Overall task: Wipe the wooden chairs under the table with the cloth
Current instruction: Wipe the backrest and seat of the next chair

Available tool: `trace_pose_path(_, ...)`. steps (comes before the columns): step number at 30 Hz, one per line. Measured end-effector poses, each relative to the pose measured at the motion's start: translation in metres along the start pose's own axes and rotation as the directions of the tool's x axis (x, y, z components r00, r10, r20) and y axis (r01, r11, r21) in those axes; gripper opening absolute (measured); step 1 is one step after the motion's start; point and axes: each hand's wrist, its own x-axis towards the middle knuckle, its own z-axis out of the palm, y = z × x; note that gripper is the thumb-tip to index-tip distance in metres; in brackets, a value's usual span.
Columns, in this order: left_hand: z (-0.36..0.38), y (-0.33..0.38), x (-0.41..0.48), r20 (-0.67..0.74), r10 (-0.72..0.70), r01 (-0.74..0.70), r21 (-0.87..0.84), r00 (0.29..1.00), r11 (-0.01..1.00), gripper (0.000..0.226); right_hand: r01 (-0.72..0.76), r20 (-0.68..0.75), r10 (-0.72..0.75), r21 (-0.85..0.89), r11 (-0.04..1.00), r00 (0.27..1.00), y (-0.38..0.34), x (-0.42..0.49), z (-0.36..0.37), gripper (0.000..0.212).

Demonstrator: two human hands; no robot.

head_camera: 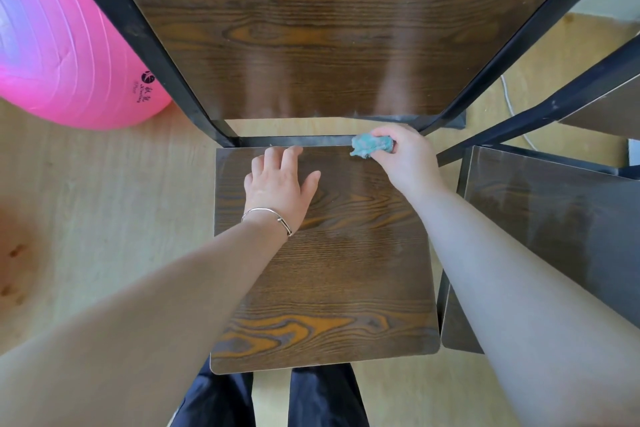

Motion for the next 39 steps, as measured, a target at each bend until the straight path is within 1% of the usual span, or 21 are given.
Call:
trace_pose_path(3,-0.001,0.002,-0.001,0.001,0.007,-0.007,-0.003,1.0,1.0,0.055,-0.004,-0.023,0.003,-0.06,0.998,1.0,-0.002,0.008,0.001,0.033)
trace_pose_path(9,-0.003,0.003,0.0,-0.005,0.012,-0.012,-0.006,1.0,1.0,0.054,0.051,-0.006,-0.052,-0.168,0.984,0.999,0.002,0.012,0.007,0.034)
trace_pose_path(12,-0.003,0.004,0.001,-0.007,0.012,-0.012,-0.013,1.0,1.0,0.054,0.048,-0.018,-0.053,-0.209,0.977,0.998,0.006,0.015,0.015,0.036)
trace_pose_path(17,-0.003,0.004,0.001,-0.002,0.013,-0.013,-0.014,1.0,1.0,0.054,0.072,0.108,-0.043,-0.284,0.956,0.993,0.008,0.021,0.022,0.048)
trace_pose_path(24,-0.001,0.003,0.0,-0.003,0.008,-0.008,-0.02,1.0,1.0,0.055,0.064,0.137,-0.008,-0.41,0.91,0.99,-0.002,0.021,0.023,0.056)
trace_pose_path(27,0.0,0.0,0.001,-0.014,0.01,-0.011,-0.023,1.0,1.0,0.054,0.119,0.183,-0.039,-0.449,0.885,0.982,-0.004,0.026,0.021,0.048)
trace_pose_path(29,0.0,-0.004,0.002,-0.013,0.007,-0.007,-0.029,1.0,1.0,0.055,0.16,0.244,-0.051,-0.455,0.876,0.969,-0.004,0.033,0.019,0.04)
trace_pose_path(31,0.001,-0.01,0.003,-0.01,0.002,-0.002,-0.035,1.0,0.999,0.056,0.169,0.294,-0.034,-0.449,0.878,0.955,-0.004,0.039,0.015,0.037)
trace_pose_path(35,-0.001,-0.025,0.003,-0.011,-0.01,0.009,-0.047,1.0,0.999,0.056,0.157,0.367,0.006,-0.412,0.898,0.93,-0.008,0.045,0.009,0.042)
trace_pose_path(39,-0.004,-0.048,-0.002,-0.015,-0.015,0.015,-0.047,1.0,0.999,0.057,0.206,0.44,-0.047,-0.321,0.924,0.897,-0.037,0.043,0.028,0.044)
